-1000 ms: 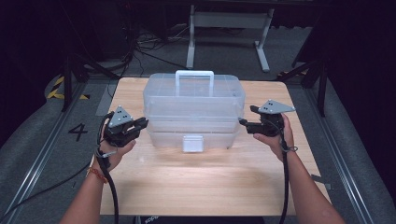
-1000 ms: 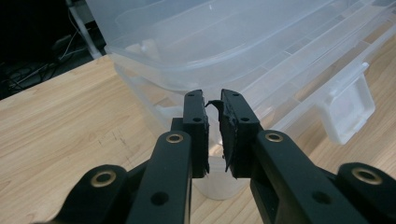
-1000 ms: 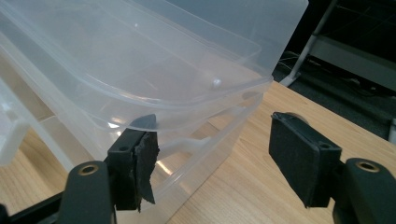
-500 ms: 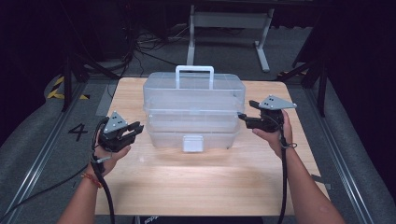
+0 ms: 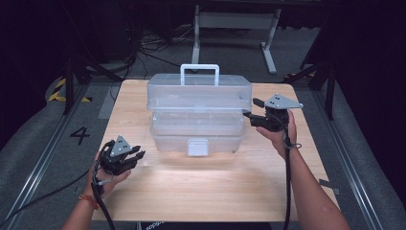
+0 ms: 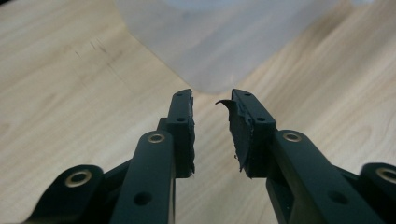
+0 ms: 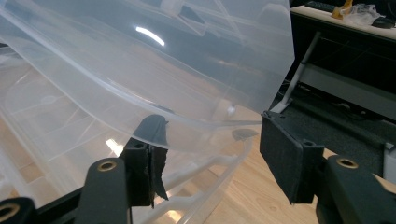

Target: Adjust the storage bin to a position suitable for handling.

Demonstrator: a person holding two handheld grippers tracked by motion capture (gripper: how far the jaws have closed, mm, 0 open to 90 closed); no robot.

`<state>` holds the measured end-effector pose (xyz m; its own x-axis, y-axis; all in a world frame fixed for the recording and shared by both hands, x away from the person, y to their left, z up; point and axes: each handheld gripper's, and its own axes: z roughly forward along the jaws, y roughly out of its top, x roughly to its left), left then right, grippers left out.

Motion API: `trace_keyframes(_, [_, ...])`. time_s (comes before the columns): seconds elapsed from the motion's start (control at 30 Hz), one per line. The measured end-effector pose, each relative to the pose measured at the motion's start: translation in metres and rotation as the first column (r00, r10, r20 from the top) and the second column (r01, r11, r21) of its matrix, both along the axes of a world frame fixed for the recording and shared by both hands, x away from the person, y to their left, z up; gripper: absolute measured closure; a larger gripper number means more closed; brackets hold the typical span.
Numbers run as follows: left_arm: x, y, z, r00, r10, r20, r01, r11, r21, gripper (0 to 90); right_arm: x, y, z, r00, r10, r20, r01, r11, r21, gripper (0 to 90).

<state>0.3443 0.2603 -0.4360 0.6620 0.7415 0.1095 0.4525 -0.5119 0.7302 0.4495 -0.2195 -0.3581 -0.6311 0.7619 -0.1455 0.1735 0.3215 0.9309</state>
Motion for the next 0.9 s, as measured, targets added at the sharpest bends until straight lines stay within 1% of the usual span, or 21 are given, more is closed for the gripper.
trace_keyframes(0.03, [-0.002,0.001,-0.003,0.9999,0.002,-0.013,-0.002,1.0000,0.009,68.6,0.000,0.000,0.001,1.0000,-0.002,0.001,0.002,1.000,0.000,42.7])
trace_keyframes(0.1, [-0.003,0.001,-0.006,0.9999,-0.001,-0.016,0.002,0.9999,0.010,67.7,0.001,0.000,0.002,1.0000,-0.004,0.001,0.004,1.000,0.003,43.5])
trace_keyframes(0.2, [-0.008,0.003,-0.014,0.9991,-0.007,-0.042,0.007,0.9999,0.013,65.5,0.002,0.001,0.005,0.9998,-0.007,0.016,0.007,1.000,0.009,45.5])
trace_keyframes(0.23, [-0.009,0.003,-0.017,0.9989,-0.010,-0.046,0.010,0.9999,0.007,65.1,0.003,0.001,0.005,0.9998,-0.008,0.018,0.008,1.000,0.016,45.8])
trace_keyframes(0.27, [-0.010,0.003,-0.019,0.9984,-0.007,-0.056,0.006,0.9999,-0.013,64.8,0.005,0.001,0.006,0.9997,-0.009,0.022,0.008,1.000,0.023,46.5])
trace_keyframes(0.3, [-0.010,0.004,-0.020,0.9986,-0.012,-0.052,0.011,0.9999,-0.008,64.5,0.006,0.001,0.007,0.9996,-0.010,0.025,0.009,1.000,0.029,47.0])
trace_keyframes(0.33, [-0.010,0.004,-0.021,0.9979,-0.013,-0.064,0.012,0.9997,-0.024,64.2,0.007,0.002,0.008,0.9996,-0.010,0.027,0.009,0.999,0.031,47.7])
trace_keyframes(0.37, [-0.009,0.003,-0.023,0.9977,-0.021,-0.065,0.019,0.9996,-0.023,64.0,0.007,0.003,0.008,0.9991,-0.013,0.040,0.012,0.999,0.030,48.8])
trace_keyframes(0.4, [-0.010,0.001,-0.024,0.9973,-0.017,-0.072,0.016,0.9998,-0.013,63.9,0.008,0.004,0.008,0.9989,-0.013,0.044,0.012,0.999,0.033,49.5])
trace_keyframes(0.43, [-0.009,0.001,-0.025,0.9974,-0.026,-0.067,0.026,0.9996,0.001,63.5,0.009,0.005,0.007,0.9990,-0.018,0.041,0.017,0.999,0.035,53.2])
trace_keyframes(0.47, [-0.008,0.001,-0.026,0.9973,-0.029,-0.067,0.029,0.9996,0.003,63.5,0.010,0.006,0.007,0.9989,-0.025,0.040,0.023,0.999,0.042,52.8])
trace_keyframes(0.53, [-0.007,0.000,-0.027,0.9969,-0.029,-0.073,0.030,0.9995,0.007,62.9,0.011,0.006,0.007,0.9991,-0.015,0.039,0.014,0.999,0.045,53.7])
trace_keyframes(0.57, [-0.006,0.001,-0.028,0.9970,-0.031,-0.071,0.033,0.9991,0.026,62.9,0.012,0.006,0.007,0.9992,-0.014,0.037,0.012,0.998,0.054,53.8])
trace_keyframes(0.6, [-0.004,0.002,-0.029,0.9968,-0.028,-0.075,0.029,0.9995,0.015,62.4,0.014,0.006,0.008,0.9992,-0.017,0.036,0.014,0.998,0.060,53.8])
trace_keyframes(0.63, [-0.003,0.004,-0.030,0.9961,-0.022,-0.085,0.021,0.9998,-0.006,62.2,0.015,0.005,0.010,0.9989,-0.023,0.042,0.020,0.998,0.064,55.5])
trace_keyframes(0.7, [-0.001,0.006,-0.031,0.9956,-0.022,-0.091,0.021,0.9997,-0.012,61.9,0.016,0.004,0.012,0.9987,-0.023,0.045,0.020,0.998,0.064,55.9])
trace_keyframes(0.73, [-0.001,0.006,-0.032,0.9948,-0.018,-0.100,0.016,0.9995,-0.027,60.9,0.017,0.005,0.013,0.9985,-0.025,0.049,0.022,0.998,0.061,56.1])
trace_keyframes(0.8, [0.000,0.008,-0.034,0.9942,-0.023,-0.105,0.021,0.9995,-0.023,59.8,0.018,0.006,0.015,0.9981,-0.025,0.056,0.021,0.998,0.056,57.7])
trace_keyframes(0.83, [0.000,0.007,-0.035,0.9941,-0.020,-0.107,0.018,0.9997,-0.015,58.4,0.018,0.006,0.016,0.9966,-0.029,0.077,0.026,0.999,0.046,59.3])
trace_keyframes(0.87, [0.000,0.007,-0.037,0.9932,-0.015,-0.115,0.015,0.9999,-0.002,56.9,0.018,0.007,0.016,0.9963,-0.027,0.081,0.024,0.999,0.045,59.7])
trace_keyframes(0.9, [0.000,0.007,-0.038,0.9939,-0.015,-0.109,0.015,0.9999,-0.007,55.2,0.019,0.007,0.017,0.9963,-0.031,0.080,0.027,0.999,0.046,59.9])
